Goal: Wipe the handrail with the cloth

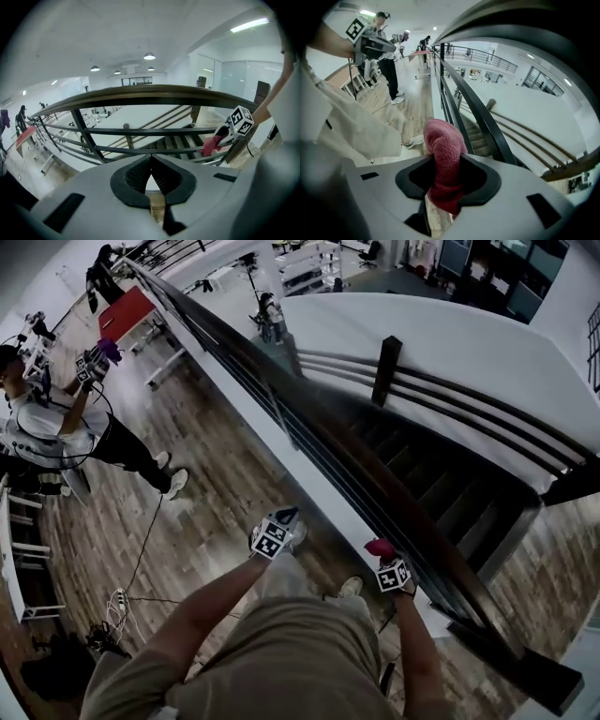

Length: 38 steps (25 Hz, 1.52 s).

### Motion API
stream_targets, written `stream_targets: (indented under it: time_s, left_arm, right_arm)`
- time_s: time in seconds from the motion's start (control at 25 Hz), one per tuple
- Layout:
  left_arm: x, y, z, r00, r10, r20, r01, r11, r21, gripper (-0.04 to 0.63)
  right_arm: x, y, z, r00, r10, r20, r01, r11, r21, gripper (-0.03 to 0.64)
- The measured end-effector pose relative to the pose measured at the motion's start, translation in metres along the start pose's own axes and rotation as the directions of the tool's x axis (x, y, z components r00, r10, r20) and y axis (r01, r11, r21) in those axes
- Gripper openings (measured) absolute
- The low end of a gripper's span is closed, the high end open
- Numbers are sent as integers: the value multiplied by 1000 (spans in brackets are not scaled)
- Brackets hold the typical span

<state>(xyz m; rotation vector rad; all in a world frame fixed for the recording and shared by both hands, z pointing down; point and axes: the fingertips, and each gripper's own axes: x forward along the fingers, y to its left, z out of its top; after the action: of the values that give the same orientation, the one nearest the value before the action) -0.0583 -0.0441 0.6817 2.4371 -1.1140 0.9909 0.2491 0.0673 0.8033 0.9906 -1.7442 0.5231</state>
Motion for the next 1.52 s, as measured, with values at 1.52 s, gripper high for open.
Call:
stream_targets:
  time_s: [1.52]
  left_arm:
    - [166, 503, -37, 995, -91, -29, 85, 983, -160, 17]
  right_arm:
    - [480, 79, 692, 973, -221, 60, 223, 974, -27, 149]
